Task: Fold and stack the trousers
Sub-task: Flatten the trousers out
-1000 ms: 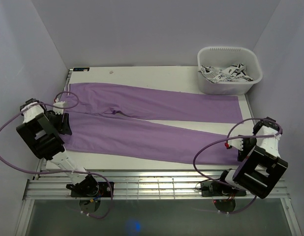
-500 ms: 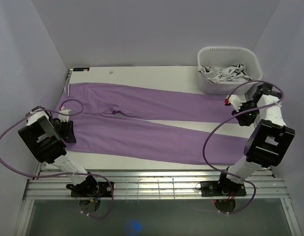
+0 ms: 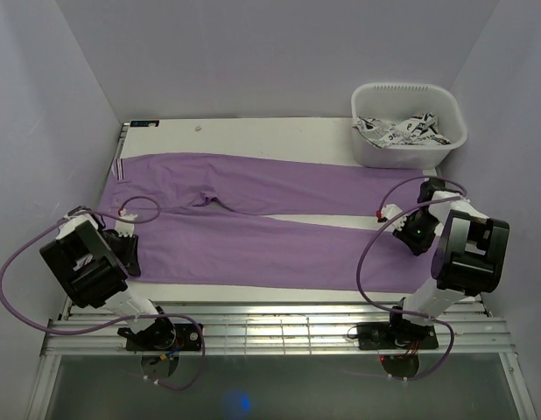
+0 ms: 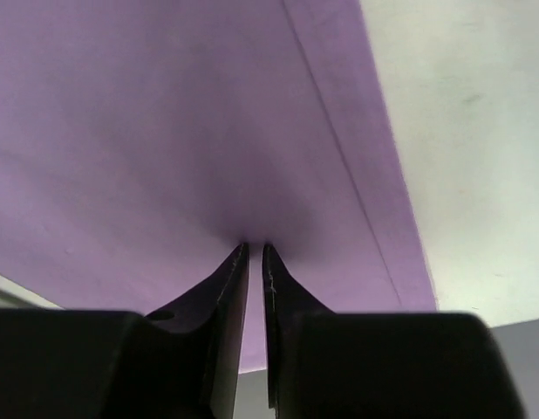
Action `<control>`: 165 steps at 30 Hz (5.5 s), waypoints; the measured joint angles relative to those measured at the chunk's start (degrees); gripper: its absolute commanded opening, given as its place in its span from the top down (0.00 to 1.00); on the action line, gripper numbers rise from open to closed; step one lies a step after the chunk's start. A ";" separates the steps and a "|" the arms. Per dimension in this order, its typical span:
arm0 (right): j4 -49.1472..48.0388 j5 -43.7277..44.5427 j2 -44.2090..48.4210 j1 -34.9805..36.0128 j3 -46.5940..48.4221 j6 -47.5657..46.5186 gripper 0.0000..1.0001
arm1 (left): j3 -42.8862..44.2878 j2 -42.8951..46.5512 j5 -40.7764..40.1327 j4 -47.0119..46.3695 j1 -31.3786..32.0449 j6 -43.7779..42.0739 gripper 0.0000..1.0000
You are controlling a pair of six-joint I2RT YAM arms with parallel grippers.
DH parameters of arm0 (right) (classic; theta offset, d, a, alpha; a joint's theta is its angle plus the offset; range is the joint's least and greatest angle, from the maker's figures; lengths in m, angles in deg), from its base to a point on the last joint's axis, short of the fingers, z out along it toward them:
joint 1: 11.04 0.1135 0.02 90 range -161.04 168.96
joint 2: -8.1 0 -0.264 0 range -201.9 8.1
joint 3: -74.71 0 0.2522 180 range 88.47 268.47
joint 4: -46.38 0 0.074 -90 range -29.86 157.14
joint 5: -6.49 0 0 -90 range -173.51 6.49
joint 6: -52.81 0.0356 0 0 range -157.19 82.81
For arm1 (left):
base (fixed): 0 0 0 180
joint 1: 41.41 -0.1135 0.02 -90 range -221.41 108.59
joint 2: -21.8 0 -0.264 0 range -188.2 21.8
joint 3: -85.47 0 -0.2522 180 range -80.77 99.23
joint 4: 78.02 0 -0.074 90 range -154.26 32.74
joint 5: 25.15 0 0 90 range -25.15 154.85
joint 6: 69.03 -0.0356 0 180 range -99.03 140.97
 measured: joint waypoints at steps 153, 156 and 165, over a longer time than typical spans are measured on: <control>-33.09 -32.54 -24.39 -15.61 24.70 16.57 0.16 | 49.29 -36.89 19.96 -6.16 11.82 -25.20 0.47; -25.64 -33.73 -28.76 -15.39 32.04 15.72 0.23 | 49.27 -36.83 20.11 -6.01 11.56 -25.03 0.45; -9.64 -37.03 -32.54 -15.43 39.23 4.46 0.85 | 49.99 -36.83 21.11 -1.57 8.68 -24.57 0.43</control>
